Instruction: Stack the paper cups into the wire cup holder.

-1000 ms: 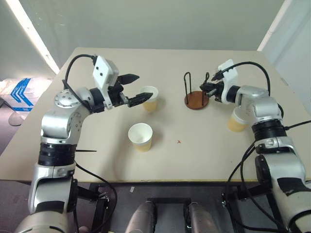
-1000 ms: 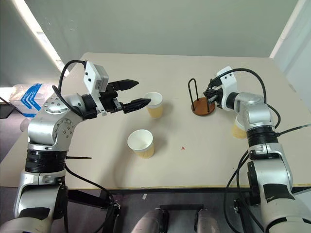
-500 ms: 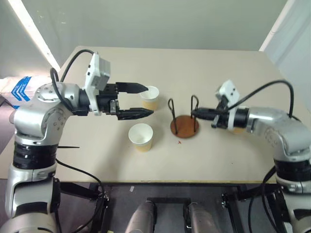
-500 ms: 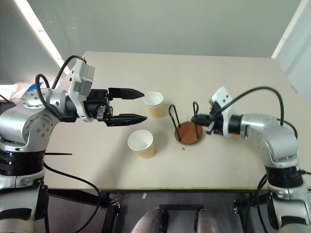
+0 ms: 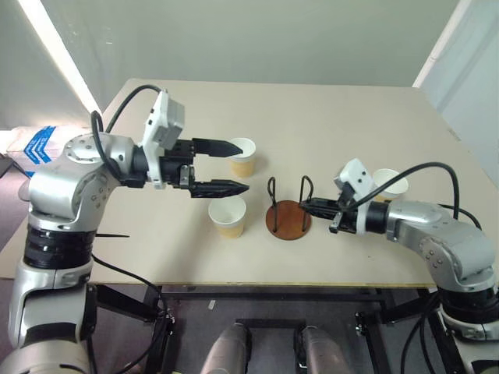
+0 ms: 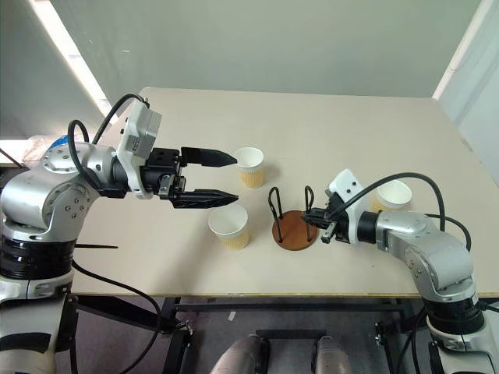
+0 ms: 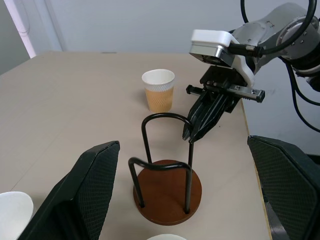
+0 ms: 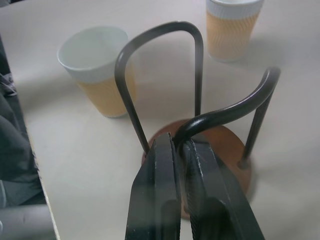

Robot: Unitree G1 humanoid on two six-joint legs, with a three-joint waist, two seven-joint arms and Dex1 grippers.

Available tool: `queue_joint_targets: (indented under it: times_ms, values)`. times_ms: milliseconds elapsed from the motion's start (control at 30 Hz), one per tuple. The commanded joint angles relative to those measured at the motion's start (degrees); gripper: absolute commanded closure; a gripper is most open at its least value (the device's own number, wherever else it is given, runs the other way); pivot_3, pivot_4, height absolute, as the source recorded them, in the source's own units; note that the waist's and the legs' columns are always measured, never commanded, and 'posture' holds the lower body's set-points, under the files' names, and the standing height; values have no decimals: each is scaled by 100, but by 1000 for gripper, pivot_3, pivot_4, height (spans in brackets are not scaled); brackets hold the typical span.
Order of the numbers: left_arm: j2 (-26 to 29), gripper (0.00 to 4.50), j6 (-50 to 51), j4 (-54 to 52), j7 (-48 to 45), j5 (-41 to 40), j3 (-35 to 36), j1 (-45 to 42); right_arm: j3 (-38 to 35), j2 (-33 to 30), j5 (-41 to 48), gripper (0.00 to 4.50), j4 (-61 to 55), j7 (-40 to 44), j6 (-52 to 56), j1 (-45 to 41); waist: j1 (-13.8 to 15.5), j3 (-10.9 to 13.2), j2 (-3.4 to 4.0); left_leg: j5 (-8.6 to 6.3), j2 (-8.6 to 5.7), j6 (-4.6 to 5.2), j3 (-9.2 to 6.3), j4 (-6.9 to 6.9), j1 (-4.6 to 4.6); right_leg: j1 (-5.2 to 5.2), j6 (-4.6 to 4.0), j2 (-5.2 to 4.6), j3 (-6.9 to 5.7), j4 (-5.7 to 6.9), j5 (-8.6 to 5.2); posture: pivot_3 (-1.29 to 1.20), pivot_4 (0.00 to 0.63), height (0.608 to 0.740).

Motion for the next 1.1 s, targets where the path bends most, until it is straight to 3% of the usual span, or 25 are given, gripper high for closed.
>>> queue_joint_targets:
  times_ms: [33,333,533,767,1100]
  values:
    - [48,0,-151,-39,-90,72,-10,-150,163,-160,-157,4210,-35,-105,-74,85,-3,-1,-1,0,0,0,0,0,0,0,5,0,0,0,-3,0,150,740]
    - [314,0,-424,-169,-279,393,-120,127,105,-434,-280,1274,71,-109,-226,183,0,-1,-1,11,-3,60,-1,-10,-11,-9,35,0,0,-7,-22,0,150,740]
    - [913,0,-1291,-339,-796,1045,-413,478,-981,-679,593,1274,-186,62,496,235,7,-1,-1,0,-5,41,-1,-12,-20,-19,48,-1,1,-8,-64,0,150,740]
    - [1025,0,-1723,-272,-1265,1252,-576,411,-2288,-1164,2066,1274,-677,233,1360,116,57,-2,-3,-16,-12,18,-4,-11,-44,-36,40,-2,0,-8,-84,0,150,740]
    - [1122,0,-3085,265,-2101,2142,-1349,165,-2815,-1733,3111,1274,-891,-181,1704,-29,39,-2,-2,-47,-10,37,-5,-11,-40,-40,37,-3,0,3,-91,0,150,740]
